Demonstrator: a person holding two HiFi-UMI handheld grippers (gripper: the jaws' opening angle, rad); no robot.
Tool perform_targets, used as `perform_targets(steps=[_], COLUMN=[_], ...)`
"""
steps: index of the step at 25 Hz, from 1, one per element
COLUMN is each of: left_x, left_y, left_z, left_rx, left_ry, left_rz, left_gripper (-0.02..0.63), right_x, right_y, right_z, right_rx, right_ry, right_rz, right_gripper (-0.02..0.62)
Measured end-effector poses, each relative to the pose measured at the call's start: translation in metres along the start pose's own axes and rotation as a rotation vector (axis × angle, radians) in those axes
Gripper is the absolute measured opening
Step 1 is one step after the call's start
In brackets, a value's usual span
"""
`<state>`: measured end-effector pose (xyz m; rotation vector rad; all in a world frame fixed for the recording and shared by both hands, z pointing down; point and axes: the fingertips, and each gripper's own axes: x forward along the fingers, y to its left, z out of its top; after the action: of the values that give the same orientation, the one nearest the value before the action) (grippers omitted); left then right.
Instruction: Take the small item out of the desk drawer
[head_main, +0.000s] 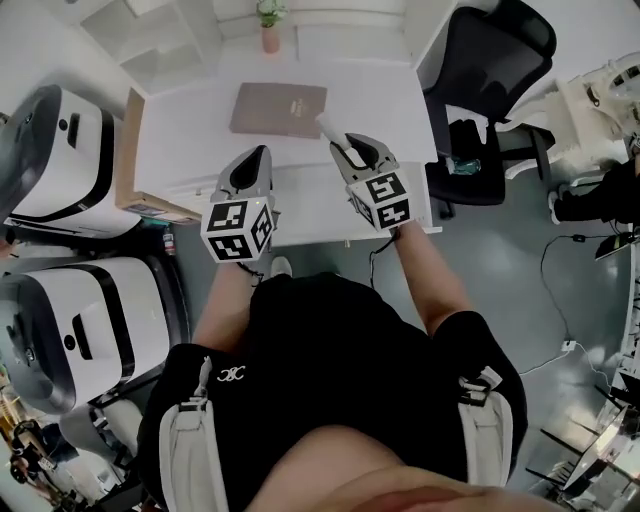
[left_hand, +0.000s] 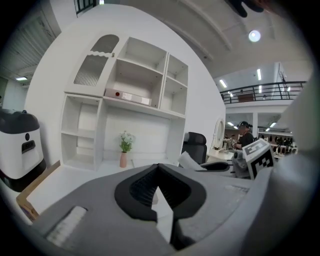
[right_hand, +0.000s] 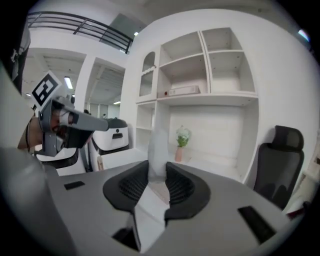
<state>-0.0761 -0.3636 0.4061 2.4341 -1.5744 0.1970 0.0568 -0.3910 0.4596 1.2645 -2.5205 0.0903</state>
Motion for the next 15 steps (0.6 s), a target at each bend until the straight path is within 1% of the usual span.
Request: perform_targets(steps=[4, 8, 10, 12, 15], left_x=[0.009, 0.016, 0.019, 0.021, 0.024], left_y=[-0.008, -0.015, -0.018, -0.020, -0.025], left_z=[0.020, 0.036, 0.040, 0.042, 0.044], left_rx=[0.018, 0.032, 0.037, 0.040, 0.046], left_ry=[-0.036, -0.060, -0.065, -0.066, -0.066], left_rz=[-0.039, -0.077, -0.094, -0.108, -0.129], left_gripper=[0.014, 0.014, 0.014, 0.014, 0.014], right_x=[-0.026, -0.056, -0.070, -0.080, -0.087], right_y=[-0.026, -0.052, -0.064, -0.072, -0.076], right_z=[0.048, 0.082, 0.089, 0.089, 0.085], right_rx=[0.039, 0.088, 0.101, 0.107, 0.125], right_ry=[-0.129, -0.256, -0.293, -0.303, -0.305], right_rz=[-0.125, -0.264, -0.344, -0.402, -0.429], right_gripper=[0.104, 0.104, 0.106, 0.106, 0.106])
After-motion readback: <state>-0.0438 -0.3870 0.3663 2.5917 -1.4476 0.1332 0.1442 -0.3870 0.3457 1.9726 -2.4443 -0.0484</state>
